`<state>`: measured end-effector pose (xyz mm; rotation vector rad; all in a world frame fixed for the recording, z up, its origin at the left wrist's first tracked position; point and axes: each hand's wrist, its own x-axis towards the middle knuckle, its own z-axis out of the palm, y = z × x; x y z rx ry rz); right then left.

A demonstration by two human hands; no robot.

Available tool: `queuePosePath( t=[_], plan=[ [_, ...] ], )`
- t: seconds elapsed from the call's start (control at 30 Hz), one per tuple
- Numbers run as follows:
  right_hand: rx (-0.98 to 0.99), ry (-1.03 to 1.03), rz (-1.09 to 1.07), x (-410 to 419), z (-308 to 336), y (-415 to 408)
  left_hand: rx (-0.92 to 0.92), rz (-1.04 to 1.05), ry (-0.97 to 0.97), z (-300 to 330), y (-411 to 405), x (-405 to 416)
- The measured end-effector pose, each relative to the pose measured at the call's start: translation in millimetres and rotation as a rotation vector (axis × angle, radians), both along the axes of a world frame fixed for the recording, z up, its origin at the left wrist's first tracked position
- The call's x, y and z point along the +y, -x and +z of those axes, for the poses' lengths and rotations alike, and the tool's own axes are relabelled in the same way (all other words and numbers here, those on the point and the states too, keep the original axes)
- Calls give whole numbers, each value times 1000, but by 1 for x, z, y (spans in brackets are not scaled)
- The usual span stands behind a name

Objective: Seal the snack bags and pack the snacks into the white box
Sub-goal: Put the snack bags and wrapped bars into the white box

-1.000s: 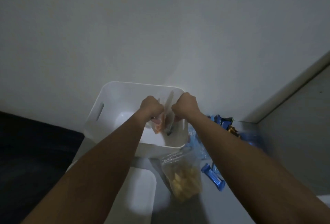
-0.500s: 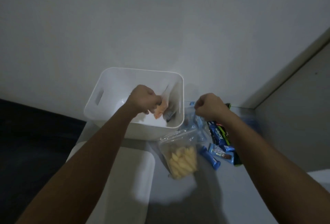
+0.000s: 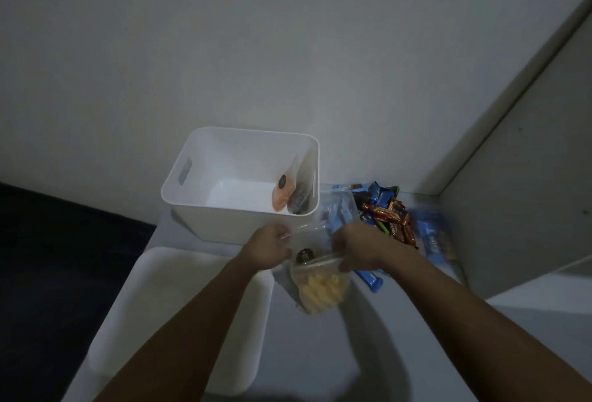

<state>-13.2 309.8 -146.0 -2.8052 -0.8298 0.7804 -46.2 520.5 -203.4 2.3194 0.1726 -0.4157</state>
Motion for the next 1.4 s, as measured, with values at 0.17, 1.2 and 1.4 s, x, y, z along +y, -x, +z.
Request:
queuePosePath(
  t=[0.17,1.2,1.4],
  plan=[
    [-34,52,50,-2,12,19,-145,6,-116,3,7,-18],
    [-125,-288,-409,113,76,-47,-46,425,131,87,-70,44],
    [-9,-221,-507,123,47,-64,88,289,0,49,-80,38]
  ],
)
